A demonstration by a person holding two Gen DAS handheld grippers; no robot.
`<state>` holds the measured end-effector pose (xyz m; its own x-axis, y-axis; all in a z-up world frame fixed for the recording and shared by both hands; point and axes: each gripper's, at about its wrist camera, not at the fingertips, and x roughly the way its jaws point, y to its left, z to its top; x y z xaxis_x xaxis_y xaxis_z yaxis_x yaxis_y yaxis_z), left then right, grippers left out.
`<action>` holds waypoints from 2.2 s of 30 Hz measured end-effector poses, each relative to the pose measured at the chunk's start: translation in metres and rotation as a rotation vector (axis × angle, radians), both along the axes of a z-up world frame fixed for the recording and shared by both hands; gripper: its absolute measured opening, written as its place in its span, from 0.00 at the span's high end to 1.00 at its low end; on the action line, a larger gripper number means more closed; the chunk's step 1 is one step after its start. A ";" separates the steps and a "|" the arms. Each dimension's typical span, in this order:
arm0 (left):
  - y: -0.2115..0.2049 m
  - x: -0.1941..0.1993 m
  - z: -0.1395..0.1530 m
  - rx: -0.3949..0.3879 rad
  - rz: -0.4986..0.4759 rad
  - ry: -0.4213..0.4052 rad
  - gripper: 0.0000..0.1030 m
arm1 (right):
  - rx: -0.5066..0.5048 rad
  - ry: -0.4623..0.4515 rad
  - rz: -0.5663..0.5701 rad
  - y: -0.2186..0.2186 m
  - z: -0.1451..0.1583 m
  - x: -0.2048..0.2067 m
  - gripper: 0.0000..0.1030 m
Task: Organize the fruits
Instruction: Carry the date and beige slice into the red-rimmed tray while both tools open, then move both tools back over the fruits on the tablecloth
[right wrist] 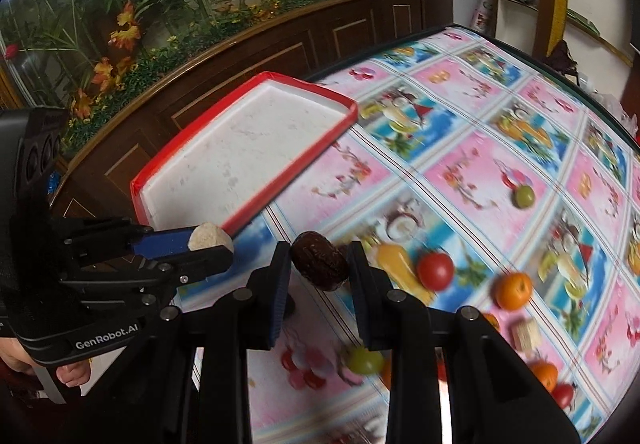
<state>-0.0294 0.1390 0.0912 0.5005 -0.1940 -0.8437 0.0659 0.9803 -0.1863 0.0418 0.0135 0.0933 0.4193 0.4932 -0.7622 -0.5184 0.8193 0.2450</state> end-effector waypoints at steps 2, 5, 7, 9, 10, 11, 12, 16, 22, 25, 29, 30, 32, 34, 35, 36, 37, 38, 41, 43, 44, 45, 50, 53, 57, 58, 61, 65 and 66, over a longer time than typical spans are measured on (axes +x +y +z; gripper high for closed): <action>0.009 0.003 0.000 0.002 0.012 0.000 0.76 | 0.000 0.002 0.013 0.010 0.001 0.005 0.70; 0.026 0.006 -0.004 -0.004 0.039 0.007 0.76 | -0.003 0.006 0.040 0.028 0.000 0.012 0.70; 0.039 0.008 -0.009 -0.015 0.065 0.019 0.76 | -0.005 0.013 0.063 0.042 -0.001 0.017 0.70; 0.051 0.010 -0.015 -0.029 0.092 0.035 0.76 | -0.009 0.016 0.082 0.056 -0.003 0.022 0.70; 0.057 0.010 -0.018 -0.035 0.105 0.042 0.76 | -0.011 0.019 0.094 0.063 -0.004 0.024 0.70; 0.061 0.011 -0.020 -0.039 0.113 0.048 0.76 | -0.012 0.024 0.104 0.070 -0.005 0.028 0.70; 0.067 0.012 -0.024 -0.043 0.125 0.054 0.76 | -0.013 0.029 0.112 0.076 -0.007 0.030 0.70; 0.084 0.015 -0.036 -0.063 0.159 0.077 0.76 | -0.015 0.055 0.142 0.101 -0.014 0.044 0.70; 0.095 0.026 -0.052 -0.080 0.178 0.103 0.76 | -0.061 0.091 0.182 0.135 -0.033 0.065 0.70; 0.096 0.030 -0.056 -0.081 0.176 0.109 0.76 | -0.087 0.103 0.194 0.145 -0.042 0.072 0.70; 0.100 0.033 -0.058 -0.085 0.166 0.104 0.76 | -0.105 0.113 0.199 0.152 -0.051 0.077 0.70; 0.100 0.034 -0.058 -0.084 0.164 0.102 0.76 | -0.111 0.114 0.201 0.153 -0.053 0.077 0.70; 0.101 0.035 -0.058 -0.086 0.161 0.097 0.76 | -0.122 0.112 0.206 0.156 -0.056 0.077 0.70; 0.101 0.037 -0.058 -0.090 0.161 0.093 0.76 | -0.130 0.110 0.208 0.157 -0.058 0.078 0.70; 0.101 0.037 -0.058 -0.091 0.161 0.091 0.76 | -0.132 0.111 0.207 0.158 -0.060 0.078 0.70; 0.101 0.037 -0.059 -0.091 0.161 0.090 0.76 | -0.132 0.113 0.206 0.158 -0.061 0.079 0.70; 0.102 0.035 -0.058 -0.092 0.162 0.088 0.76 | -0.133 0.115 0.203 0.157 -0.062 0.079 0.70; 0.102 0.035 -0.058 -0.092 0.163 0.087 0.76 | -0.130 0.113 0.202 0.157 -0.063 0.079 0.70; 0.102 0.034 -0.058 -0.096 0.167 0.087 0.75 | -0.130 0.108 0.198 0.157 -0.062 0.079 0.69; 0.102 0.035 -0.058 -0.101 0.168 0.087 0.73 | -0.128 0.098 0.195 0.157 -0.059 0.079 0.66; 0.101 0.035 -0.058 -0.103 0.167 0.087 0.70 | -0.128 0.094 0.193 0.156 -0.058 0.079 0.61; 0.100 0.035 -0.057 -0.104 0.166 0.086 0.63 | -0.123 0.086 0.188 0.155 -0.056 0.079 0.49; 0.095 0.033 -0.055 -0.061 0.182 0.072 0.35 | -0.094 0.055 0.162 0.141 -0.044 0.077 0.45; 0.098 0.030 -0.055 -0.066 0.198 0.084 0.35 | -0.067 0.041 0.140 0.129 -0.033 0.073 0.45; 0.101 0.023 -0.051 -0.077 0.226 0.082 0.32 | -0.028 0.031 0.109 0.108 -0.022 0.062 0.33; 0.101 0.021 -0.049 -0.078 0.232 0.078 0.32 | -0.017 0.032 0.098 0.100 -0.021 0.058 0.30; 0.099 0.015 -0.043 -0.073 0.237 0.060 0.30 | 0.005 0.045 0.065 0.083 -0.019 0.049 0.24; 0.088 0.009 -0.035 -0.058 0.222 0.044 0.27 | 0.019 0.053 0.031 0.059 -0.020 0.034 0.21; 0.084 0.008 -0.033 -0.056 0.210 0.044 0.27 | 0.019 0.053 0.021 0.051 -0.020 0.030 0.21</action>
